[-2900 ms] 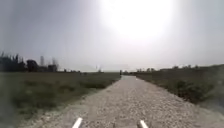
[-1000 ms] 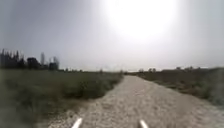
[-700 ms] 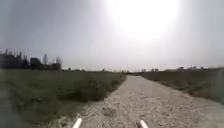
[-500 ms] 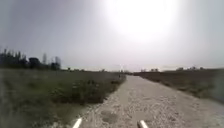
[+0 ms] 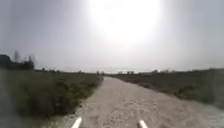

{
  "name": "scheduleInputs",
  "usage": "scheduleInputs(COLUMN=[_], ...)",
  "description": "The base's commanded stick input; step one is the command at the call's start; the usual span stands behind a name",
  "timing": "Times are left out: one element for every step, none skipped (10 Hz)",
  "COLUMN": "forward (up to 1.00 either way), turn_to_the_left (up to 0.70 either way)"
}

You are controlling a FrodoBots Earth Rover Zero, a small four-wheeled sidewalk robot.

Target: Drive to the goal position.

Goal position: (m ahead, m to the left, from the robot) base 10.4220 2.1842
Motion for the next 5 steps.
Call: scheduleInputs(forward=[0.7,0.7,0.7,0.7,0.7], turn_to_the_left=[-0.02,-0.21,-0.35,-0.35,-0.35])
